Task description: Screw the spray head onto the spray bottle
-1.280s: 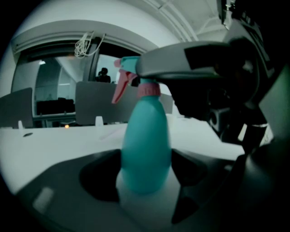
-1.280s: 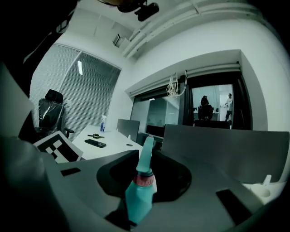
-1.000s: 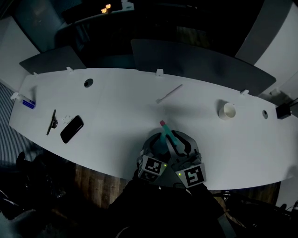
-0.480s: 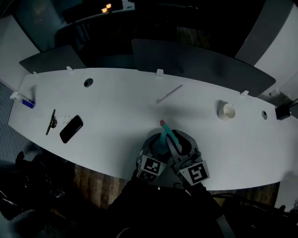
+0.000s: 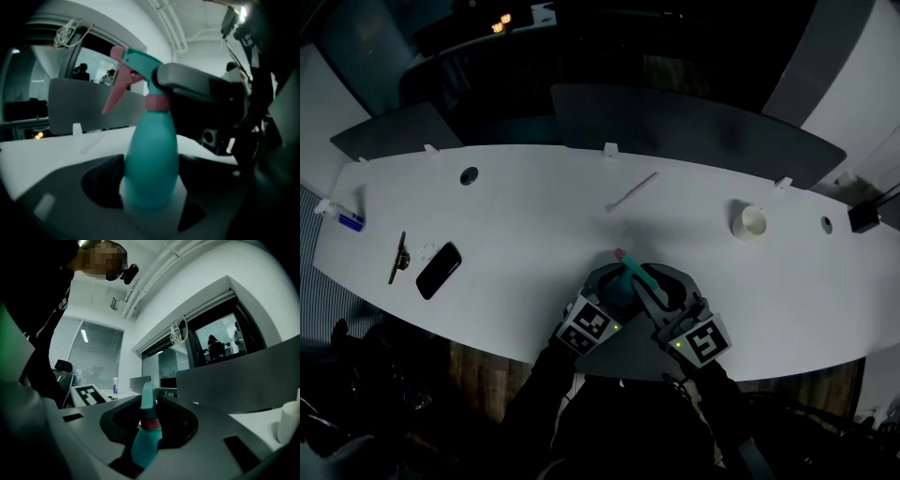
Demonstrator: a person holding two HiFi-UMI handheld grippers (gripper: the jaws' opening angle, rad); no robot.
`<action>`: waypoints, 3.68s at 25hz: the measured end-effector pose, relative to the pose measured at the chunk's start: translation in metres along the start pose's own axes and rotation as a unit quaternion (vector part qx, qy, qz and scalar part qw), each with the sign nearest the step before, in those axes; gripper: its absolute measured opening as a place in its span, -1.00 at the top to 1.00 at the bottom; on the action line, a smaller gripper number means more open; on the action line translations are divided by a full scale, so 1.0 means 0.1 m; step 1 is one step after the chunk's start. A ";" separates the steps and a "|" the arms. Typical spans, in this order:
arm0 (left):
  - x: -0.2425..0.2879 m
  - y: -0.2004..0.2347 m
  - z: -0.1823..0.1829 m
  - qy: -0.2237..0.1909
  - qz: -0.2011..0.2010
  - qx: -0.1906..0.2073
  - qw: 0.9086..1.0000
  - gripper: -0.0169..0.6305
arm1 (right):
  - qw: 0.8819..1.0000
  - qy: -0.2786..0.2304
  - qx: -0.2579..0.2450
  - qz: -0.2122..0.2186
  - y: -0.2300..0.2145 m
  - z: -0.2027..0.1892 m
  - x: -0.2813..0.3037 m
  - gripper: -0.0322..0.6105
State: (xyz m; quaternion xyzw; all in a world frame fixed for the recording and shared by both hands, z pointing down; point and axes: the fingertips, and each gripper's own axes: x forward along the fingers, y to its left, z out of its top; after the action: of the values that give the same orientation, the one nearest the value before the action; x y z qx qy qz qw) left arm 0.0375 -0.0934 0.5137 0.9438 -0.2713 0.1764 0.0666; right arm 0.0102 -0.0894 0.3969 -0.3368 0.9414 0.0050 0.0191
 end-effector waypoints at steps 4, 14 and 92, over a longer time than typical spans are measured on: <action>-0.03 0.01 0.04 -0.022 0.129 -0.043 0.990 -0.17 | 0.995 -0.002 -0.008 -0.104 0.01 0.00 -0.05 0.61; -0.04 -0.01 -0.01 -0.001 -0.001 0.014 1.000 -0.43 | 0.997 0.014 0.068 0.024 0.00 -0.01 -0.11 0.61; 0.10 -0.15 0.02 -0.037 0.093 -0.046 0.994 -0.23 | 0.991 0.126 0.033 -0.024 -0.04 -0.27 -0.18 0.45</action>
State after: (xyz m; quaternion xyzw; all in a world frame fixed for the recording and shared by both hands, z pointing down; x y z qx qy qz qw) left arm 0.0542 -0.0861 0.5152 0.9163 -0.3680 0.1345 0.0829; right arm 0.0254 -0.0818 0.4247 -0.3564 0.9276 -0.0690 -0.0886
